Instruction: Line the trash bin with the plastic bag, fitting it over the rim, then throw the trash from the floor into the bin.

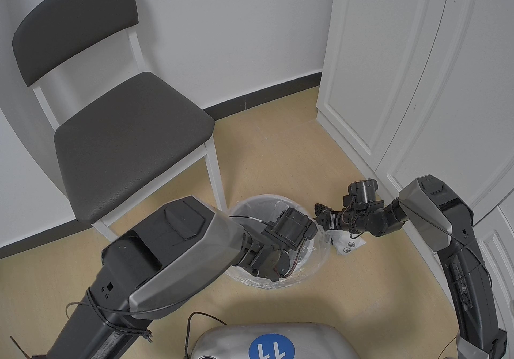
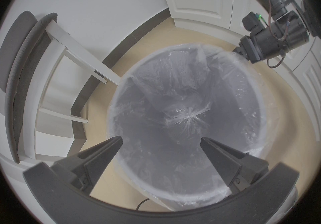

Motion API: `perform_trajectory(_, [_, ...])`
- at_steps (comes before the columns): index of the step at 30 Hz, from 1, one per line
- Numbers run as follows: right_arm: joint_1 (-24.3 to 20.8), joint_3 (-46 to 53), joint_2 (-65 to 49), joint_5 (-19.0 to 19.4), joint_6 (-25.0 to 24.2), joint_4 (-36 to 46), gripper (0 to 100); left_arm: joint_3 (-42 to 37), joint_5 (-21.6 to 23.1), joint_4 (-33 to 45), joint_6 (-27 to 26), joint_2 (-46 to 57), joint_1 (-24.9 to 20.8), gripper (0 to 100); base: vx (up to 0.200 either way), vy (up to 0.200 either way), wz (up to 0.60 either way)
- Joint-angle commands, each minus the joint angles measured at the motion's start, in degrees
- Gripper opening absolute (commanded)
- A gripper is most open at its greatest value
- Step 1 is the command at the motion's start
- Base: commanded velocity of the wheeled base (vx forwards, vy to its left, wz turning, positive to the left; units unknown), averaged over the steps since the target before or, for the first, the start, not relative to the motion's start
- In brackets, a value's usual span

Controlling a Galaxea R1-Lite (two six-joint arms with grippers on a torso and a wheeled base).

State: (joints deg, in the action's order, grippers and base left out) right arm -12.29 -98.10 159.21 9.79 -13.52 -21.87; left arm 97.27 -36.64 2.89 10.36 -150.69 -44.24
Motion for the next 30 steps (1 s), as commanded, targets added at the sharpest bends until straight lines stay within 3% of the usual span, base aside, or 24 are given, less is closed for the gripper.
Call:
perform_trajectory(1, [0.0,0.0,0.0,0.1,0.0,0.0,100,4.9,-1.6,1.7,0.0,-4.1,-0.1,100,0.0,0.0,0.0])
perform_trajectory(30, [0.3,0.2,0.0,0.0,0.0,0.0,100,-5.1,-3.2,1.4,4.1,2.4,-8.1,100,0.0,0.0,0.0])
